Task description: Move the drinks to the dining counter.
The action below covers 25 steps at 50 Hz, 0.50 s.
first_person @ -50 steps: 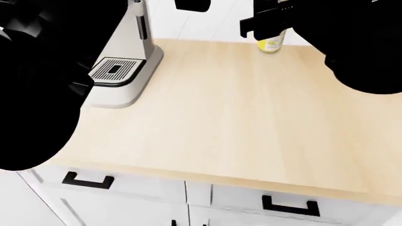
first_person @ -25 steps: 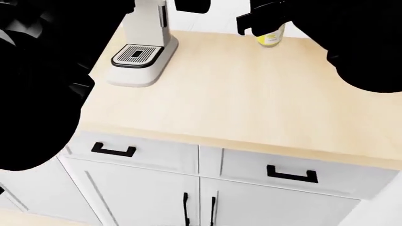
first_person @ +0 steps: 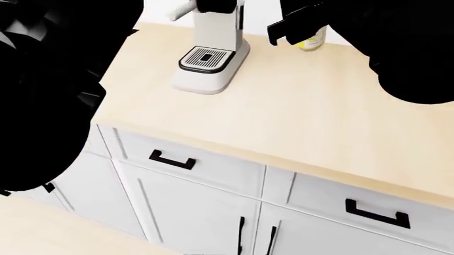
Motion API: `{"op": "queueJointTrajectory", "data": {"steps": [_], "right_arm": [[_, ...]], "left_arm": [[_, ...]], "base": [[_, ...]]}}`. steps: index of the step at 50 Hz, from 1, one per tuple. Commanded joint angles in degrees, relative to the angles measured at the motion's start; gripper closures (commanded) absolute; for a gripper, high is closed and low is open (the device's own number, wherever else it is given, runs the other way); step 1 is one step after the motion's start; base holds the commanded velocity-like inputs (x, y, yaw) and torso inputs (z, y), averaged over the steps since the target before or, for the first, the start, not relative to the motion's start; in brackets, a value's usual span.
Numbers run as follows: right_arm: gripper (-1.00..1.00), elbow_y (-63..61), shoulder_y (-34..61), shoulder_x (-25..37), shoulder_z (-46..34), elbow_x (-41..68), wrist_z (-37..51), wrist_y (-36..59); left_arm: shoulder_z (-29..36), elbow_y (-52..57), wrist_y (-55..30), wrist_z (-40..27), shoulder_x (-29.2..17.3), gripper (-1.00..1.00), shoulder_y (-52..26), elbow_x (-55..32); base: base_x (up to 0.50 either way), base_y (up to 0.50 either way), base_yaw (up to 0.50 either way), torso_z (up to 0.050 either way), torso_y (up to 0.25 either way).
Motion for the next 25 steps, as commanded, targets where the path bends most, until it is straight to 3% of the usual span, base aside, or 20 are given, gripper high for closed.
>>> {"op": "queueJointTrajectory", "data": {"steps": [1, 25], "right_arm": [[1.00, 0.1, 0.5, 0.0, -0.1, -1.7, -0.5, 0.4], [1.00, -0.3, 0.8, 0.1, -0.6, -1.6, 0.3, 1.2]], "left_arm": [[0.0, 0.0, 0.0, 0.0, -0.1, -1.00, -0.1, 0.0], [0.1, 0.3, 0.1, 0.0, 0.0, -1.00, 0.2, 0.0]], "base": [[-0.01, 0.00, 0.50, 0.000, 0.000], [-0.01, 0.00, 0.50, 0.000, 0.000]]}}
